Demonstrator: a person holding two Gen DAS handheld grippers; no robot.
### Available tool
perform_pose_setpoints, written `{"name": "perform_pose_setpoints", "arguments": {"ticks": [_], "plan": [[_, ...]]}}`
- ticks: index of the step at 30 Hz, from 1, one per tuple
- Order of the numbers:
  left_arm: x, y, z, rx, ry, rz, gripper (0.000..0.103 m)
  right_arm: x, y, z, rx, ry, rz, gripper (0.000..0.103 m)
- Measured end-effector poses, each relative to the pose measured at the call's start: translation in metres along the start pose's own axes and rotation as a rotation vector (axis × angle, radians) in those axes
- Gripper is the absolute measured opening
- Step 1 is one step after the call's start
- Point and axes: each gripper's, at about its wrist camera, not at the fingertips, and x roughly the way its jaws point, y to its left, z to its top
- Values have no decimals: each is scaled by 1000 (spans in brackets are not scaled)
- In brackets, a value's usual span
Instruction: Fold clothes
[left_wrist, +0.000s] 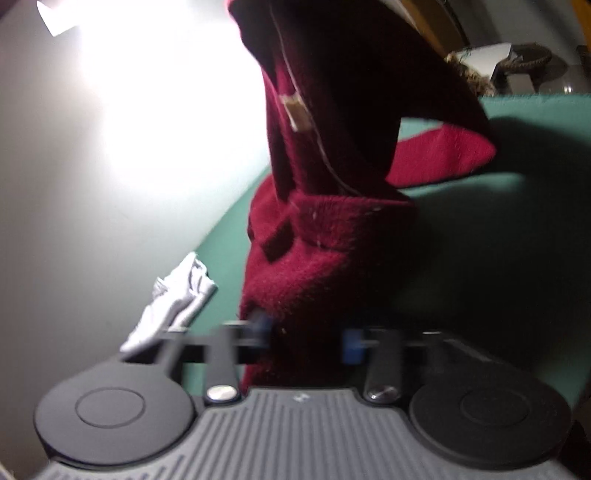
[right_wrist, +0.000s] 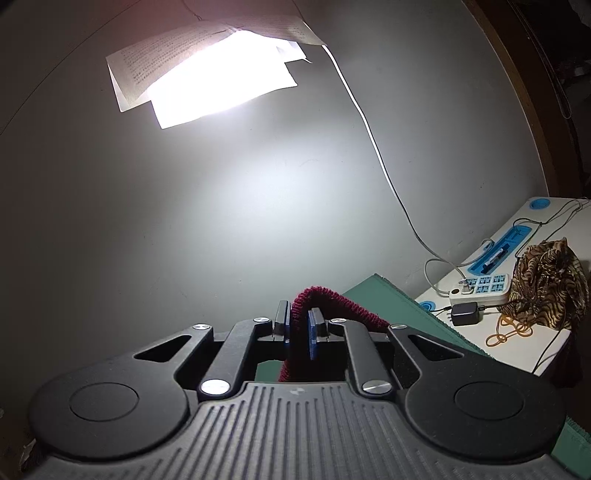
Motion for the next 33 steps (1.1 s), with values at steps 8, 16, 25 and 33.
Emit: {"name": "perform_pose_setpoints", "arguments": {"ticks": [8, 16, 25, 33], "plan": [[-13, 100, 8, -384, 15, 130, 17, 8, -18, -24, -312, 87, -83, 36], [25, 121, -12, -615, 221, 103, 18, 10, -64, -94, -859, 405, -160, 58], [26, 111, -3, -566, 262, 172, 24, 10, -58, -138, -1274, 373, -34, 74], [29, 116, 3, -610, 293, 234, 35, 67, -50, -124, -1209, 314, -3, 75]]}}
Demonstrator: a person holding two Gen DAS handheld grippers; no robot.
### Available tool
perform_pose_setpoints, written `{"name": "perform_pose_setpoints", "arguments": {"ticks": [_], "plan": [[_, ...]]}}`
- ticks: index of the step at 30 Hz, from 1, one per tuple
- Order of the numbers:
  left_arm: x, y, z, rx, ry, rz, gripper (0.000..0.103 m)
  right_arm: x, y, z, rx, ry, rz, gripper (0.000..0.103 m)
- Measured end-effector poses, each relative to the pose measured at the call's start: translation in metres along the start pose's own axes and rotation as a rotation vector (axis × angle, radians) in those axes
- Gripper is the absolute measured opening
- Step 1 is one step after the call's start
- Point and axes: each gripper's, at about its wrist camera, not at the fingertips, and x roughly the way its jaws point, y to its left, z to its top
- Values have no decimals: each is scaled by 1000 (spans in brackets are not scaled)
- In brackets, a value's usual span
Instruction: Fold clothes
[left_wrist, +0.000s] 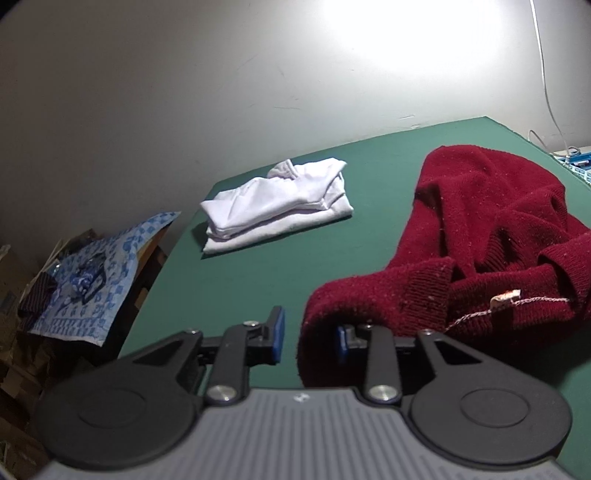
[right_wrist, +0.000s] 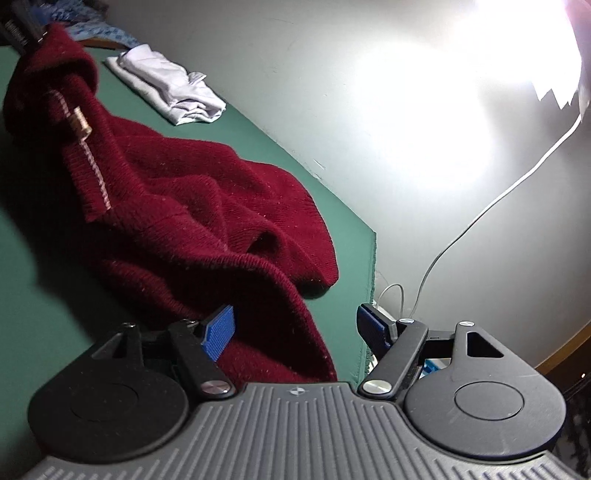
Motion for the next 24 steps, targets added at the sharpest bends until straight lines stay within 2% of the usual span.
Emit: {"name": "perform_pose_setpoints", "arguments": {"ticks": [2, 4, 5, 8, 10, 12, 13, 14, 15, 19, 24], "plan": [[0, -4, -5, 7, 6, 15, 37, 10, -10, 4, 82, -1, 47, 75], [3, -9, -11, 10, 23, 21, 37, 27, -12, 2, 160, 44, 113, 75], [4, -12, -14, 14, 29, 23, 37, 35, -11, 1, 192, 75, 138, 71], [7, -20, -21, 38, 38, 24, 37, 42, -12, -3, 337, 113, 170, 40], [11, -24, -25, 59, 48, 26, 36, 41, -13, -5, 446, 123, 178, 34], [16, -25, -27, 65, 61, 23, 35, 36, -18, -6, 532, 124, 168, 21], [19, -24, -28, 64, 69, 21, 29, 32, -22, -6, 566, 121, 155, 19], [20, -23, -27, 58, 72, 15, 20, 28, -26, -5, 600, 115, 142, 14], [19, -18, -24, 41, 62, 4, 18, 19, -33, -3, 640, 87, 124, 14], [-3, 4, -5, -26, -53, -14, 18, -17, -63, 11, 750, -32, 40, 14], [-59, 49, 37, -107, -280, -93, 18, -76, -96, 49, 833, -236, -58, 13]]}}
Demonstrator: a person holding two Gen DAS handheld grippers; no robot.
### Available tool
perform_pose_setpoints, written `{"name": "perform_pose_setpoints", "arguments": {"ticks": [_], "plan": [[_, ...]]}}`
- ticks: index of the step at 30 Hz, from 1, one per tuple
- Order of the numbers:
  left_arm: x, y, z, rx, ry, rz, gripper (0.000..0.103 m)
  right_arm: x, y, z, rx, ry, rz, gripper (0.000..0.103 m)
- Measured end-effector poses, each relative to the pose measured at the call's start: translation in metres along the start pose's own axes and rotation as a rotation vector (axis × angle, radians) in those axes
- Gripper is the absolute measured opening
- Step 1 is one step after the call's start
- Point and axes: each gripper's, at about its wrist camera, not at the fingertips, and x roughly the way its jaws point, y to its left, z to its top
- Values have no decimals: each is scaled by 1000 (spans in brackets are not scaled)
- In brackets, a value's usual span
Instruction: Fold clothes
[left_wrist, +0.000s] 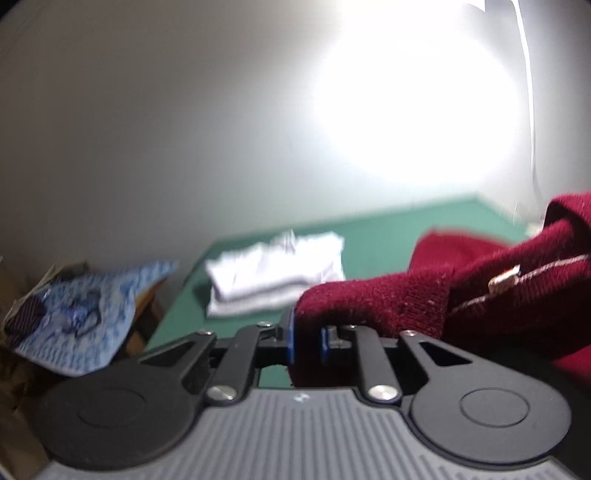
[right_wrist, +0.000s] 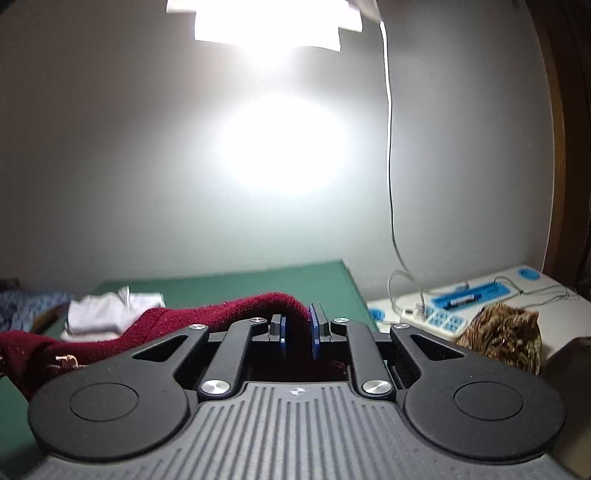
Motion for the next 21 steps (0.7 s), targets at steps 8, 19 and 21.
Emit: {"name": "perform_pose_setpoints", "arguments": {"ticks": [8, 19, 21], "plan": [[-87, 82, 97, -96, -419, -10, 1, -76, 41, 97, 52, -369, 41, 13], [-69, 37, -36, 276, -147, -284, 64, -73, 104, 95, 52, -346, -53, 13], [-69, 2, -70, 404, -133, -309, 67, -71, 104, 94, 108, -323, -50, 13]]}}
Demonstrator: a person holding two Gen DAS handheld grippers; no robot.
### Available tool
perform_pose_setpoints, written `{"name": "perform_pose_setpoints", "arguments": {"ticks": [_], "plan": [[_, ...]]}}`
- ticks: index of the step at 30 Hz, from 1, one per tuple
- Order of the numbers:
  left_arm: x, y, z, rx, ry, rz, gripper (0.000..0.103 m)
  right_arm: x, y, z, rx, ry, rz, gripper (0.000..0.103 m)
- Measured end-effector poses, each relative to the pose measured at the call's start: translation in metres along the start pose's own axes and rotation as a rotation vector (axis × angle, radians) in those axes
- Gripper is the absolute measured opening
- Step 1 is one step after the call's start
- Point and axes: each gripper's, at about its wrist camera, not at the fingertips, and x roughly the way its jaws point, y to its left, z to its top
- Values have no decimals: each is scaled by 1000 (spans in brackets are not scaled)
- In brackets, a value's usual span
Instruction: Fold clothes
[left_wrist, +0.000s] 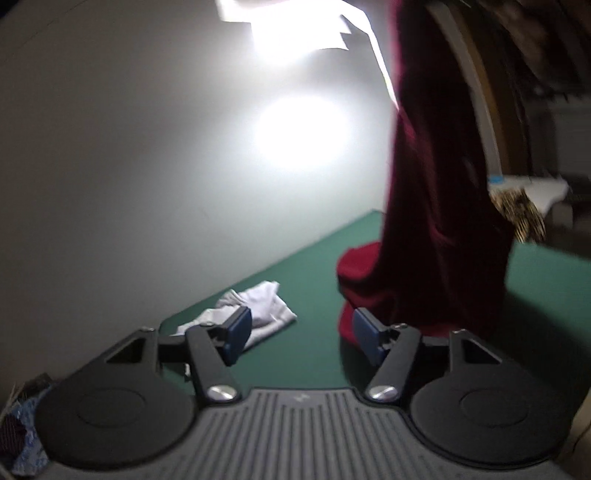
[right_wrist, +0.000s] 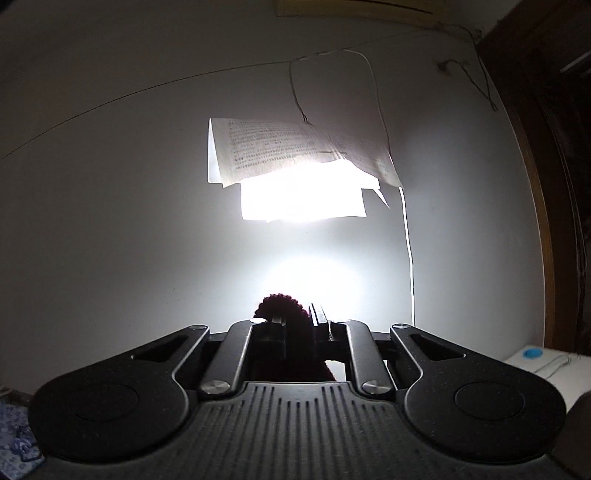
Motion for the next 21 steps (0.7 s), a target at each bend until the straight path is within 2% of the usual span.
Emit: {"name": "perform_pose_setpoints", "arguments": {"ticks": [4, 9, 10, 12, 13, 16, 18, 21], "plan": [[14, -74, -15, 186, -48, -30, 78, -4, -1, 10, 82, -4, 12, 13], [68, -133, -4, 327, -80, 165, 80, -21, 3, 31, 74, -58, 56, 13], [78, -136, 0, 319, -65, 177, 77, -26, 2, 35, 88, -68, 67, 13], [97, -132, 9, 269, -32, 189, 51, -36, -3, 41, 110, -94, 84, 13], [104, -128, 15, 241, -24, 202, 18, -40, -6, 42, 112, -106, 86, 13], [102, -96, 32, 105, -35, 216, 17, -46, -13, 39, 90, -116, 66, 13], [96, -68, 45, 4, -37, 250, 17, -46, -22, 36, 84, -109, 49, 13], [79, -17, 66, -171, -52, 306, 17, -43, -41, 34, 144, -97, 59, 13]]}}
